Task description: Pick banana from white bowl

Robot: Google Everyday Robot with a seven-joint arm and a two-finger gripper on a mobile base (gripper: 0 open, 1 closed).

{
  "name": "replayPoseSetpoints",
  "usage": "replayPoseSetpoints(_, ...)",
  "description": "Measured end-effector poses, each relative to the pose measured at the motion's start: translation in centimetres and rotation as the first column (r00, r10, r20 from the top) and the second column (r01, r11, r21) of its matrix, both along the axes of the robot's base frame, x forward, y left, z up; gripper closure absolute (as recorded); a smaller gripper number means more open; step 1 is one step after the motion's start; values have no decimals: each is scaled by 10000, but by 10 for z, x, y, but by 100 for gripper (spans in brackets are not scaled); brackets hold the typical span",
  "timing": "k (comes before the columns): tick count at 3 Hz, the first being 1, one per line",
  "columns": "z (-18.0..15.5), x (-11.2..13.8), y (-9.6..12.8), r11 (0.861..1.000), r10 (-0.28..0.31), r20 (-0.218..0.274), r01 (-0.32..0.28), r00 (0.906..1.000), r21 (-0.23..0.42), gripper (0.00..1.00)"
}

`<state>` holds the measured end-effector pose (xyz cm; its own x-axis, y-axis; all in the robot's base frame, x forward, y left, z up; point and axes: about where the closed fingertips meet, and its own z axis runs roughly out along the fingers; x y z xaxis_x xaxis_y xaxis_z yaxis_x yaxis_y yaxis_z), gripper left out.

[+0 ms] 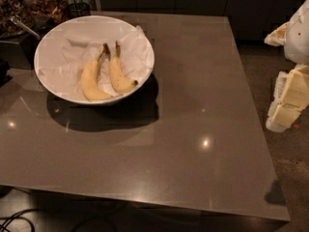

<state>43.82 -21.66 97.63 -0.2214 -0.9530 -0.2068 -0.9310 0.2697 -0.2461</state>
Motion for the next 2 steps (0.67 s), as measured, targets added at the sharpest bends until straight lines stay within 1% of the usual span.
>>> replayPoseSetpoints(1,2,1,3,9999,-34,52,34,10000,-101,0)
replayPoseSetpoints(2,5,5,21,9981,34,-83,-39,10000,-613,0)
